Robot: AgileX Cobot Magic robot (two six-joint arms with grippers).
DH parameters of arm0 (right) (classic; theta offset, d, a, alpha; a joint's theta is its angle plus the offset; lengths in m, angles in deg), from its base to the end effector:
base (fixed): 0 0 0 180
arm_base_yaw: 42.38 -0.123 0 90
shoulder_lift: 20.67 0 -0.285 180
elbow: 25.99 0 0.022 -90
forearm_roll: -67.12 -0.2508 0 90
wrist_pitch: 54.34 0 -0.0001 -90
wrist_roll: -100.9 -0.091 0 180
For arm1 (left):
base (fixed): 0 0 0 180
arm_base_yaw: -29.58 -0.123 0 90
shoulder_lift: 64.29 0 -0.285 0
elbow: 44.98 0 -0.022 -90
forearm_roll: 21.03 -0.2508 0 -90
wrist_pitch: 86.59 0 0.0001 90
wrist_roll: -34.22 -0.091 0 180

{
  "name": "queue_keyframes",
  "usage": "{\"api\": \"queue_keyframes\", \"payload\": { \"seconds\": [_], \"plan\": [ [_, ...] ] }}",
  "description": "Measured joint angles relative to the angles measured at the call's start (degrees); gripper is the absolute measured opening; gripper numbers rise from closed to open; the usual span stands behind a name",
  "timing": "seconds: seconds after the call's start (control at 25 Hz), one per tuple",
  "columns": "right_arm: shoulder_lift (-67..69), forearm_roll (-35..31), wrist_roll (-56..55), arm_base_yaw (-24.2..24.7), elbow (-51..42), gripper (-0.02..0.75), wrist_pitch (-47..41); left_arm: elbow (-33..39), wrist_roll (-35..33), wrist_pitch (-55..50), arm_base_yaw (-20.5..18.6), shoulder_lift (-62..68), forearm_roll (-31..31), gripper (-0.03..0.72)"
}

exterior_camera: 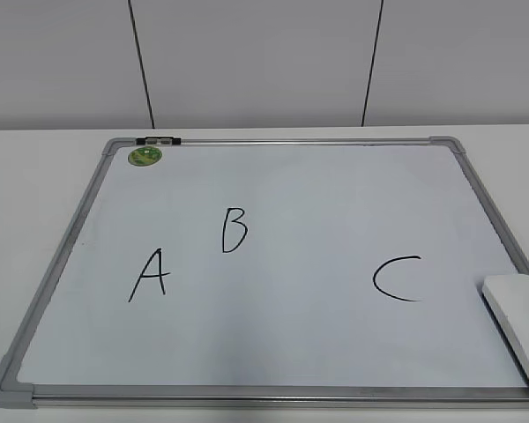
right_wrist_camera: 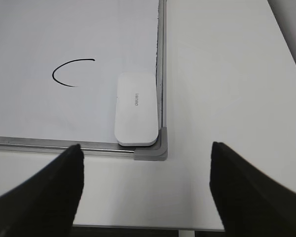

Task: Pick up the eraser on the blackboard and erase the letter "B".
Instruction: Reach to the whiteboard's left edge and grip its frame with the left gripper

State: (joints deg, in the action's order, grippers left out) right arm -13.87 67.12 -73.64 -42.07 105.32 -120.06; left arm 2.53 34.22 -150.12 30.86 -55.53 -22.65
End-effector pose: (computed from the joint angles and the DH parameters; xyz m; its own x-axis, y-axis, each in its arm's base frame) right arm -0.0110 0.0001 0.2697 -0.5163 -0.0924 -0.8514 -0.0439 0.9957 -0.0814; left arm -0.0064 0.0024 0.2787 -0.4967 0.0237 -0.8676 0.0066 0.9997 0.0235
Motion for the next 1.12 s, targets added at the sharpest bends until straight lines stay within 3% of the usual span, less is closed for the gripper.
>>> {"api": "queue_keyframes", "payload": {
  "seconds": [0.8, 1.12],
  "plan": [
    [0.00, 0.00, 0.00, 0.00, 0.00, 0.589, 0.00, -1.49, 0.00, 2.46, 0.00, 1.50, 0.60, 0.590],
    [0.00, 0.00, 0.00, 0.00, 0.00, 0.589, 0.00, -5.95, 0.00, 15.29, 0.00, 21.69, 3.62, 0.589]
  ]
}}
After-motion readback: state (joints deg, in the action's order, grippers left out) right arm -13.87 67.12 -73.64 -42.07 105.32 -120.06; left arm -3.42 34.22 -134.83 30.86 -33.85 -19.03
